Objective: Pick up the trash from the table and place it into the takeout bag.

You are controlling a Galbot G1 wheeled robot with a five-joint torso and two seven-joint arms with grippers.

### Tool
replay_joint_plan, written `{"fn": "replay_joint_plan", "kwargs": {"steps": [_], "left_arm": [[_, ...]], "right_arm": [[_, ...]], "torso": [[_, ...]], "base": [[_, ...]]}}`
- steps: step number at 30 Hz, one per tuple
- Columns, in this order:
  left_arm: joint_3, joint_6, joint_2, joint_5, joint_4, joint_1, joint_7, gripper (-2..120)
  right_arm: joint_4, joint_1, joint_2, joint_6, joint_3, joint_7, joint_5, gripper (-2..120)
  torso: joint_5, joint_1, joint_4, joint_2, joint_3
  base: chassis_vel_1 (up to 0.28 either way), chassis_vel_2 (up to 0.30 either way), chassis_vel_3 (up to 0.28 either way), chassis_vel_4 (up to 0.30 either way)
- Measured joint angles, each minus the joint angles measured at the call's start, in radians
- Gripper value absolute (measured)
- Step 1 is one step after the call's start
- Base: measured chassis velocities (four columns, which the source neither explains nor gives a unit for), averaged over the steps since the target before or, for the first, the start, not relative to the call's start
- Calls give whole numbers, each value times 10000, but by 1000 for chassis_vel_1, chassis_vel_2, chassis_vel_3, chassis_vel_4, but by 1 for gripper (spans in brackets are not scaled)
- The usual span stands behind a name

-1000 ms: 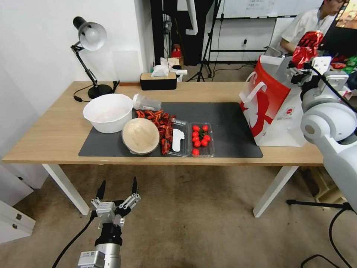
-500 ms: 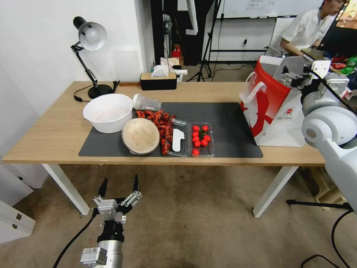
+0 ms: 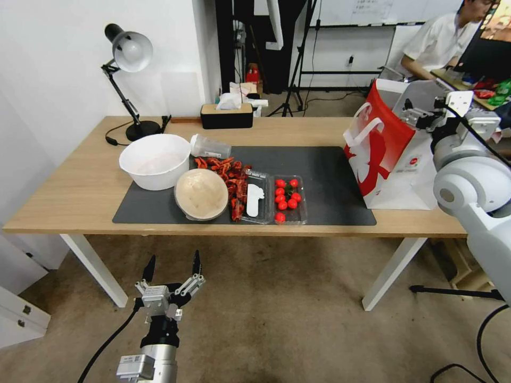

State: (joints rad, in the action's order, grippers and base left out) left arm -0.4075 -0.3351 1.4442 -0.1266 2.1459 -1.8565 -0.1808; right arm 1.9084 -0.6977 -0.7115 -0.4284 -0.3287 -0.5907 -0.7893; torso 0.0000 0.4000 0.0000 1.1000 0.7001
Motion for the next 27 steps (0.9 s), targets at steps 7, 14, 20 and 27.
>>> {"fn": "replay_joint_plan", "kwargs": {"steps": [7,14,20,27], "left_arm": [[-16,0,18,-2,107,-60,0,100],[-45,0,19,42,226,-154,14,100],[-32,-12,52,123,287,-262,23,100],[54,-62,103,161,288,-292,27,100]], "right_arm": [[145,-122,115,335,-38,150,12,100],[1274,-813,384,1348,-692,741,-996,100],[2171,-1733,550,1564,-1395,1130,-1469,100],[3264,-3758,420,2233,-2417,2173,-1644,100]], "torso": [[2,0,0,-2,0],[0,2,0,-2,0],[-2,1,-1,-1,-3],[0,1,-1,-1,-3]], "base": [[0,0,0,0],[0,0,0,0],[0,0,0,0],[0,0,0,0]]}}
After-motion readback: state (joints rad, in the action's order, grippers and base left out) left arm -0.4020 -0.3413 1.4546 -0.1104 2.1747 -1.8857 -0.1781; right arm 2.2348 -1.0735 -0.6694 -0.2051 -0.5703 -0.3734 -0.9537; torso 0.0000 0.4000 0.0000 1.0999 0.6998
